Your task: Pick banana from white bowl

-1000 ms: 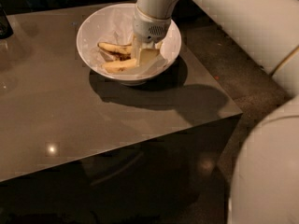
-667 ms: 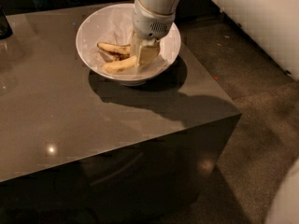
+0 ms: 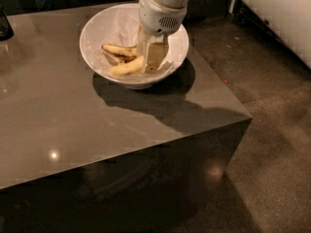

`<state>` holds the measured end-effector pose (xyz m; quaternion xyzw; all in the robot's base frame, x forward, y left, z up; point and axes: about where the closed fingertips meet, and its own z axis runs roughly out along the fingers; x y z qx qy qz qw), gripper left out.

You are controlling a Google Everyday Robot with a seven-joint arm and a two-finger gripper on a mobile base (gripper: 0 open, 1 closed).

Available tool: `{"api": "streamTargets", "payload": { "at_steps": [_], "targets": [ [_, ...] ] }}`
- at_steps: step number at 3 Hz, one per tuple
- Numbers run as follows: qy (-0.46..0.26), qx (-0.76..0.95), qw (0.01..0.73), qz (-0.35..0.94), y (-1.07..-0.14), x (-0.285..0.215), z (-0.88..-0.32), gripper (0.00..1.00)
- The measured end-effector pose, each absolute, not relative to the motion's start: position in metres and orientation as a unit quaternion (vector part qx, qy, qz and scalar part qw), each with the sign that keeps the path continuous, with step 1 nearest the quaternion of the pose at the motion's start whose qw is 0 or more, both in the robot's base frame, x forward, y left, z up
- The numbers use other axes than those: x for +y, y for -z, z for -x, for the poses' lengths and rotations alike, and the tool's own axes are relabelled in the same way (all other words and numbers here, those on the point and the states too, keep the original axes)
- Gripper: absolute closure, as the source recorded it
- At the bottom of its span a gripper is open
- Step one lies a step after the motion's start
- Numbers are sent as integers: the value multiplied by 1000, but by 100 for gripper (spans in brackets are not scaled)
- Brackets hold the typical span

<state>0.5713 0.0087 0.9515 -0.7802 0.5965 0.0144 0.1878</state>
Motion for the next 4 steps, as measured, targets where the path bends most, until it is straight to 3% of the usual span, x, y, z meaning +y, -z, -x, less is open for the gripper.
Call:
{"api": "streamTargets", "payload": {
  "at_steps": [2,4],
  "targets": [
    [-24,567,232,790,-983,26,-556,100],
    [-78,539,289,787,-992,26,-502,100]
  ]
}}
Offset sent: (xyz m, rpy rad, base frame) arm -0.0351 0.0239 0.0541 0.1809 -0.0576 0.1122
